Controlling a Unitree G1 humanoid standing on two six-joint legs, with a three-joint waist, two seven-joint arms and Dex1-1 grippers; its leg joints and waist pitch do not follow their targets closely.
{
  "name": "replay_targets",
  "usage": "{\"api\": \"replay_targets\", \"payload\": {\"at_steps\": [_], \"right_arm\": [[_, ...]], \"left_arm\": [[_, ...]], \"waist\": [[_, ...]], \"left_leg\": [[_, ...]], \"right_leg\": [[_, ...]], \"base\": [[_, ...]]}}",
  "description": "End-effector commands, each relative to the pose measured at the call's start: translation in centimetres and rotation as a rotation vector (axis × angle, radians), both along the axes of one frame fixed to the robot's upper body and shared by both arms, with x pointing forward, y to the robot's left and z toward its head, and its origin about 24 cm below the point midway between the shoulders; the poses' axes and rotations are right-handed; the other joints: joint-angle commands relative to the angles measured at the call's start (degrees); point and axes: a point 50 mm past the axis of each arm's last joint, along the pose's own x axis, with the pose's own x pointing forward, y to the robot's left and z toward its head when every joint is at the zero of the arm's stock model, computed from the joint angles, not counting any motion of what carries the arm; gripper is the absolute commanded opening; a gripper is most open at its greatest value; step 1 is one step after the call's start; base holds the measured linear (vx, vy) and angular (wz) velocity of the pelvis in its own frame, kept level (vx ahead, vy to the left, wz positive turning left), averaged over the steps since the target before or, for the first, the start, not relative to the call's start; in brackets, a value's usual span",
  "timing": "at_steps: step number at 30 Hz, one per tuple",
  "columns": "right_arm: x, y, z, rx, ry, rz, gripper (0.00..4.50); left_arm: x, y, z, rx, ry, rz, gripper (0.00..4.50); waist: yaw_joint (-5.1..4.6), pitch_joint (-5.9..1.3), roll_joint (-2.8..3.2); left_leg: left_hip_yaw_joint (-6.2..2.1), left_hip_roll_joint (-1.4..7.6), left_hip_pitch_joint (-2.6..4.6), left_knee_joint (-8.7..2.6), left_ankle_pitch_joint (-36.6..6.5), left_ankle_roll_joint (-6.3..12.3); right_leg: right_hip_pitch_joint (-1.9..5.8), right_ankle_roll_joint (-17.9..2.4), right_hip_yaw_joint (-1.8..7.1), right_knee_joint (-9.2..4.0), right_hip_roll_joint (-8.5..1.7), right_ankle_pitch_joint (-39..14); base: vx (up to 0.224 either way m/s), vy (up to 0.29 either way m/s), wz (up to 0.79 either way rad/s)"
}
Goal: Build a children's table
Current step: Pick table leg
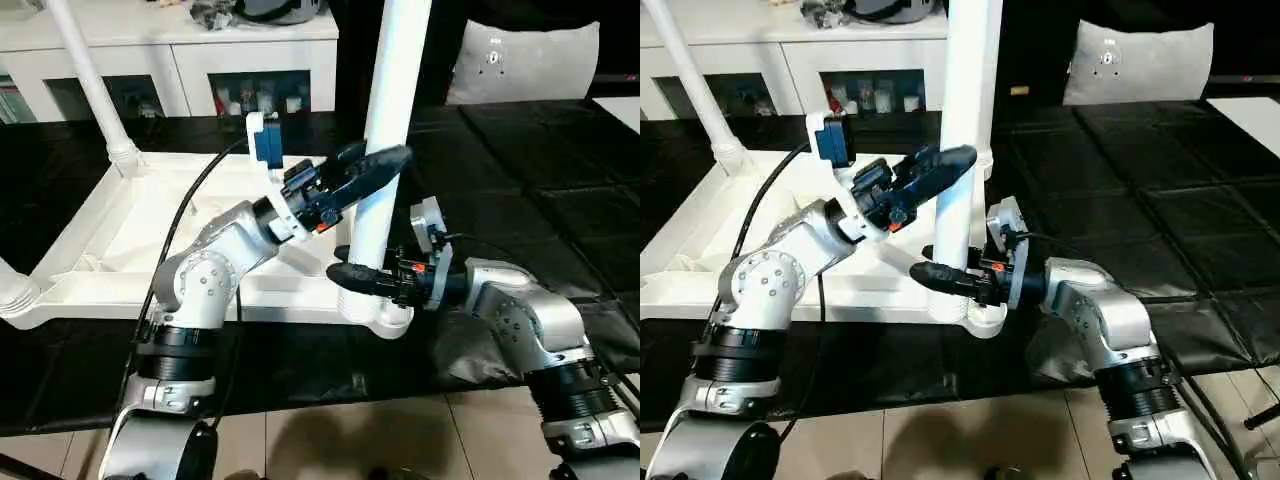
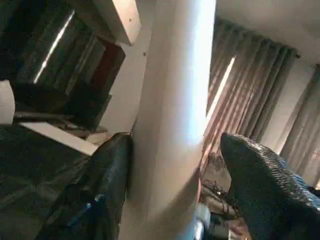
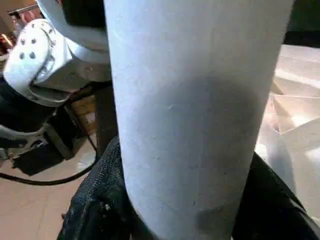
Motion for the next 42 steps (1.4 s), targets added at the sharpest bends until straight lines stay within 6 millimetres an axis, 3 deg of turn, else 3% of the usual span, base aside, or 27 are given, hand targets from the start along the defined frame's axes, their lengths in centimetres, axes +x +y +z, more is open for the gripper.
{"api": "replay_targets", "payload": {"at_steps": [1, 2, 8, 18, 19, 26, 27, 30, 31, 34, 38, 42], "right_arm": [[0.2, -0.1, 0.5, -0.011, -0.018, 0.003, 1.93], [0.2, -0.1, 0.5, -0.015, -0.019, -0.001, 1.93], [0.3, -0.1, 0.5, -0.017, -0.019, -0.006, 1.93], [1.0, -0.3, 0.5, -0.052, -0.049, -0.083, 1.93], [1.1, -0.3, 0.5, -0.053, -0.048, -0.09, 2.49], [2.7, -1.2, 1.3, -0.009, -0.053, -0.25, 3.11], [2.7, -1.2, 1.3, -0.008, -0.053, -0.25, 3.14], [2.4, -1.6, 1.5, 0.031, -0.042, -0.235, 3.47], [2.3, -2.0, 1.7, 0.063, -0.046, -0.252, 3.54], [2.3, -2.7, 2.3, 0.152, -0.025, -0.306, 3.8], [2.7, -3.7, 3.0, 0.254, 0.008, -0.386, 4.1], [2.4, -4.2, 2.4, 0.214, 0.026, -0.428, 4.46]], "left_arm": [[-0.6, -0.6, 0.3, 0.038, -0.036, -0.05, 2.86], [-0.6, -0.6, 0.2, 0.045, -0.037, -0.05, 2.62], [-0.6, -0.5, 0.2, 0.039, -0.037, -0.042, 2.11], [-0.3, -0.4, 0.2, 0.016, -0.027, -0.016, 1.86], [-0.3, -0.4, 0.2, 0.016, -0.026, -0.012, 1.86], [1.7, 0.2, -0.3, 0.079, 0.045, 0.196, 1.85], [1.7, 0.2, -0.3, 0.079, 0.045, 0.196, 1.84], [2.4, 0.4, -0.4, 0.094, 0.092, 0.281, 1.82], [2.7, 0.6, -0.4, 0.099, 0.116, 0.32, 1.82], [3.0, 0.6, -0.6, 0.116, 0.155, 0.368, 1.8], [3.2, 0.5, -0.6, 0.126, 0.172, 0.396, 1.79], [3.3, 0.4, -0.5, 0.143, 0.169, 0.419, 1.79]], "waist": [[0.08, -4.0, -0.98], [0.04, -4.05, -0.95], [0.03, -4.1, -0.87], [-0.06, -3.99, -0.85], [-0.11, -3.99, -0.87], [-0.36, -4.12, -0.6], [-0.21, -4.25, -0.37], [-0.03, -4.45, -0.56], [0.04, -4.53, -0.81], [0.27, -4.57, -0.82], [0.31, -4.42, -1.1], [0.28, -4.34, -0.96]], "left_leg": [[-0.12, 1.53, -0.07, -4.26, -13.2, 3.44], [-0.15, 1.57, -0.07, -4.28, -13.0, 3.44], [-0.16, 1.62, -0.13, -4.3, -12.2, 3.64], [-0.14, 1.5, -0.11, -4.28, -13.1, 3.31], [-0.11, 1.45, -0.11, -4.25, -13.2, 3.32], [-0.13, 1.29, 0.28, -4.1, -13.7, 2.86], [-0.14, 1.33, 0.39, -4.1, -13.3, 2.91], [-0.22, 1.68, -0.15, -4.3, -11.3, 3.97], [-0.2, 1.68, -0.25, -4.25, -10.7, 4.21], [-0.04, 1.71, -0.31, -4.16, -8.6, 5.24], [0.12, 1.51, -0.25, -4.15, -8.8, 5.07], [0.08, 1.41, -0.21, -4.17, -9.4, 4.36]], "right_leg": [[3.62, -3.2, 2.37, -4.83, -2.46, -31.0], [3.6, -3.2, 2.38, -4.78, -2.43, -30.6], [3.61, -3.7, 2.43, -4.62, -2.44, -29.4], [3.58, -3.4, 2.3, -4.86, -2.48, -30.8], [3.57, -3.3, 2.26, -4.89, -2.43, -31.0], [3.29, -2.2, 1.99, -5.3, -2.27, -31.5], [3.32, -2.7, 2.08, -5.07, -2.3, -30.3], [3.78, -4.7, 2.37, -4.21, -2.25, -24.8], [3.84, -5.0, 2.42, -4.12, -2.3, -24.0], [3.96, -6.5, 2.6, -3.74, -2.43, -21.8], [3.82, -5.6, 2.37, -4.22, -2.36, -24.8], [3.73, -4.5, 2.22, -4.49, -2.31, -26.6]], "base": [[0.0, 0.0, 0.0], [0.0, 0.0, 0.0], [0.0, 0.0, 0.0], [0.0, 0.0, 0.0], [0.0, 0.0, 0.0], [0.0, 0.0, 0.0], [0.0, 0.0, 0.0], [0.0, 0.0, 0.0], [0.0, 0.0, 0.0], [0.0, 0.0, 0.0], [0.0, 0.0, 0.0], [0.0, 0.0, 0.0]]}}
